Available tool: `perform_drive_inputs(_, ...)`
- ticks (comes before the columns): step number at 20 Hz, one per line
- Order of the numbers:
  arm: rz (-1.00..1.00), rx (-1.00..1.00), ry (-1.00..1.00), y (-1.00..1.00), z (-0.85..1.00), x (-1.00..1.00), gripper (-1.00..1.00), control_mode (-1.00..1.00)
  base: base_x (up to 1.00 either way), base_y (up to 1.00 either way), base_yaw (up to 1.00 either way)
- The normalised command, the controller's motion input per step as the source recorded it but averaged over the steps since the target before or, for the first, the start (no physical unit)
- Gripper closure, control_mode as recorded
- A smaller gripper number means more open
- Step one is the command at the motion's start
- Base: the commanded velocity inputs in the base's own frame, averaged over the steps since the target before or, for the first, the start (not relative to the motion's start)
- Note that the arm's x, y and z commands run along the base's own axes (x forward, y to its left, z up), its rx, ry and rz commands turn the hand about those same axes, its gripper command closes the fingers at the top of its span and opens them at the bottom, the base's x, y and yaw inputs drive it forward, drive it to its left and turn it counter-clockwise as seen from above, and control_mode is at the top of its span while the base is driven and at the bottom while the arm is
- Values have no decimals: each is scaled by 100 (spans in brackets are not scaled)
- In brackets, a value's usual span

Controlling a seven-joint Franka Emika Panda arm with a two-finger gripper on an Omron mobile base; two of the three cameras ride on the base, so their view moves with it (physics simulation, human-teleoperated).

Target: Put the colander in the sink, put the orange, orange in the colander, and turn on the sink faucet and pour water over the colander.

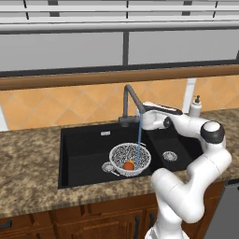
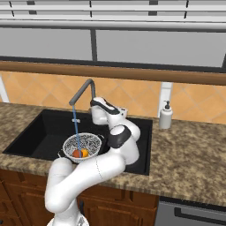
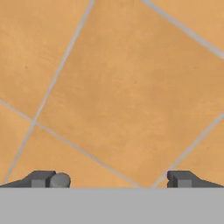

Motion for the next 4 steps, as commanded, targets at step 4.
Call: perform_drive_inputs(4, 0, 0, 0, -16, 0, 0, -100, -100, 0, 0, 0)
